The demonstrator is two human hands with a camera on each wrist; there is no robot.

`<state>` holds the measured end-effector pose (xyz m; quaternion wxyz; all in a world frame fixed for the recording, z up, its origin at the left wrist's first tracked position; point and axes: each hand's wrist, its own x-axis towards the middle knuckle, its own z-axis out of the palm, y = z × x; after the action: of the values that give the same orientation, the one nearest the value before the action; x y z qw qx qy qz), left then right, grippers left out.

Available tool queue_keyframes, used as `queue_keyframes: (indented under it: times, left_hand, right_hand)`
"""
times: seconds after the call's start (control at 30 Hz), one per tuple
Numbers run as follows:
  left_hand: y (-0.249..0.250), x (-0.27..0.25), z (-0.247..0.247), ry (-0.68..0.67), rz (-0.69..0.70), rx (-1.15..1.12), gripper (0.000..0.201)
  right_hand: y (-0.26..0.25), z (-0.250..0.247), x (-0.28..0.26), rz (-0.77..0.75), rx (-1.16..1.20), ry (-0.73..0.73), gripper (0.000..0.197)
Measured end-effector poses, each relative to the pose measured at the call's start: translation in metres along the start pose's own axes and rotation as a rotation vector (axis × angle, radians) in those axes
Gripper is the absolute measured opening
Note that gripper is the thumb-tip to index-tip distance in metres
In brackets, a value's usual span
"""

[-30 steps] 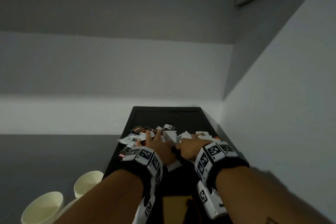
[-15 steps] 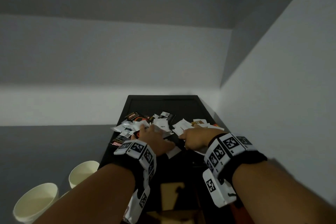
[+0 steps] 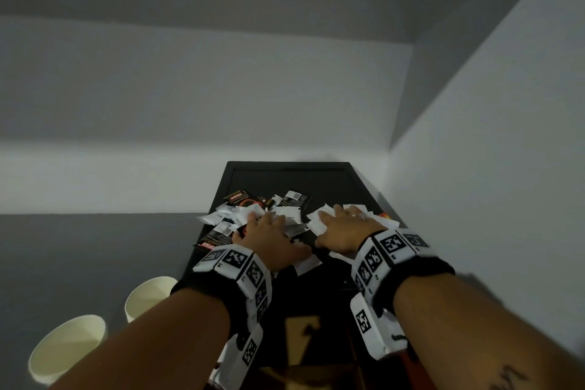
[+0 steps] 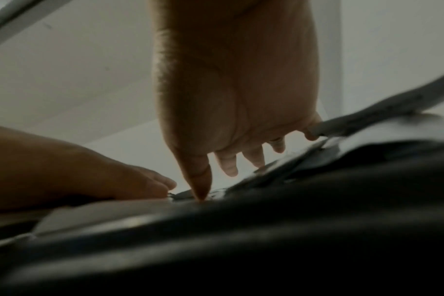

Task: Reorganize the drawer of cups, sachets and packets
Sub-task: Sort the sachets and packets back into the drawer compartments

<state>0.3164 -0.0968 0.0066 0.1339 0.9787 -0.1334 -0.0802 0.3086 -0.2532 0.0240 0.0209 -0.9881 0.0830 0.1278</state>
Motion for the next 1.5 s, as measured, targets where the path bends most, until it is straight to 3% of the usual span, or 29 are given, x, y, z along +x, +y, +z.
queue_keyframes:
  times: [0.2, 0.43, 0.67, 0.83, 0.93, 1.03, 1.1, 1.2, 1.27, 1.33, 1.5]
  left_hand:
    - [-0.001, -0.001, 0.002, 0.029, 0.022, -0.008, 0.082]
    - [-0.001, -0.001, 0.004, 0.053, 0.028, 0.016, 0.078]
    - [0.001, -0.003, 0.0, 0.07, 0.03, 0.012, 0.079]
    - [0.002, -0.006, -0.006, 0.125, 0.031, 0.002, 0.081]
    - [0.003, -0.011, -0.016, 0.202, 0.083, -0.052, 0.077]
    - [0.009, -0.018, -0.026, 0.293, 0.195, -0.231, 0.073]
    - [0.018, -0.027, -0.028, 0.274, 0.282, -0.495, 0.067]
    - [0.033, -0.046, -0.024, 0.159, 0.402, -1.026, 0.026]
    - [0.041, -0.056, -0.021, 0.129, 0.353, -1.313, 0.015]
    - [0.045, -0.06, -0.018, 0.136, 0.255, -1.491, 0.019]
    - [0.036, -0.062, -0.016, 0.104, 0.132, -1.694, 0.013]
  right_hand:
    - [-0.004, 0.003, 0.002, 0.047, -0.02, 0.048, 0.067]
    - [-0.019, 0.0, 0.0, 0.044, 0.036, 0.142, 0.041]
    - [-0.019, -0.019, -0.003, 0.061, 0.324, 0.221, 0.037]
    - [-0.008, -0.016, -0.007, 0.007, 0.824, 0.549, 0.03]
    - [0.005, -0.02, -0.018, -0.019, 1.085, 0.608, 0.024]
    - [0.013, -0.022, -0.037, -0.066, 1.366, 0.528, 0.024]
    - [0.012, -0.02, -0.052, -0.109, 1.503, 0.454, 0.025]
    - [0.004, -0.014, -0.068, -0.15, 1.68, 0.362, 0.027]
    - [-0.003, -0.01, -0.074, -0.139, 1.667, 0.334, 0.029]
    - [-0.006, -0.006, -0.077, -0.073, 1.553, 0.375, 0.031]
    - [0.01, -0.004, -0.087, 0.044, 1.665, 0.54, 0.011]
